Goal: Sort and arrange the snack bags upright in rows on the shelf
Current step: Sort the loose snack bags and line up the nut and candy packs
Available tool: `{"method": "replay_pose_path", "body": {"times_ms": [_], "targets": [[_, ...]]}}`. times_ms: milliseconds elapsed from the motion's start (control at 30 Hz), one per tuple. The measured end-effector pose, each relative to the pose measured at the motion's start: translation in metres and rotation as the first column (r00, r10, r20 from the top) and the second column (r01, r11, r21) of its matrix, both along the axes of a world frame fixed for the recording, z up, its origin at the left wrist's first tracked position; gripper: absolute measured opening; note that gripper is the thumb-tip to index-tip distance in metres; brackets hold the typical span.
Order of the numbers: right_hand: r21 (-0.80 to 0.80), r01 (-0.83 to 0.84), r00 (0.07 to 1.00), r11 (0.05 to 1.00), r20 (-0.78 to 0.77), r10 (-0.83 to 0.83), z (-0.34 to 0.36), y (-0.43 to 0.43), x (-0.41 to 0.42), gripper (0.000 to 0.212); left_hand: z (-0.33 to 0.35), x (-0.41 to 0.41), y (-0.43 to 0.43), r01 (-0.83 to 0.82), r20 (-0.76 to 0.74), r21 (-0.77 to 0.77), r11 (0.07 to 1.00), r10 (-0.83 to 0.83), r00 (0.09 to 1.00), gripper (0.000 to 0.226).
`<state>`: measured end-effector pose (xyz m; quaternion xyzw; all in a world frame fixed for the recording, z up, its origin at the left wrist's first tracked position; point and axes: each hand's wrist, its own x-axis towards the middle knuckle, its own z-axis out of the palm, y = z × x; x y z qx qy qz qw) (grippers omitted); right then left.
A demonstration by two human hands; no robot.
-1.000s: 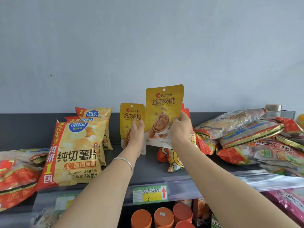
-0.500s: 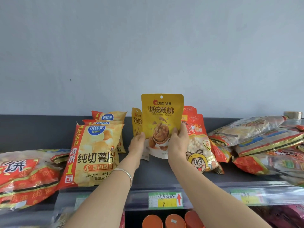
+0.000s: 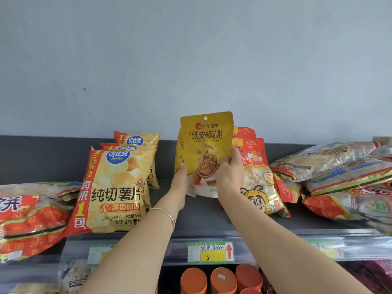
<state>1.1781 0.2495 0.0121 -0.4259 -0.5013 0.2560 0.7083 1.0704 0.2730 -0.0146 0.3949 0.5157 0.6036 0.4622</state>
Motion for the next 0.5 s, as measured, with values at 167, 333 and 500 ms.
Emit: {"method": "replay_pose_path", "body": {"times_ms": [167,333,500], "targets": [[-0.129,-0.098,0.986,0.987,-0.148,0.079,-0.019,0.014,-0.027,0.032,-0.009,-0.020,0.009,-0.134,-0.122,0.067,0.989,0.142,0.982,0.053],[-0.181,-0.082,0.992,0.980,-0.105,0.064,-0.027,0.028,-0.045,0.031,-0.011,-0.022,0.015,-0.253,-0.267,0.088,0.964,0.267,0.926,0.068],[-0.205,-0.188,0.982,0.961,-0.069,0.177,-0.031,0.040,-0.048,0.032,-0.010,-0.021,0.027,-0.309,-0.315,0.077,0.948,0.317,0.895,0.066]]}}
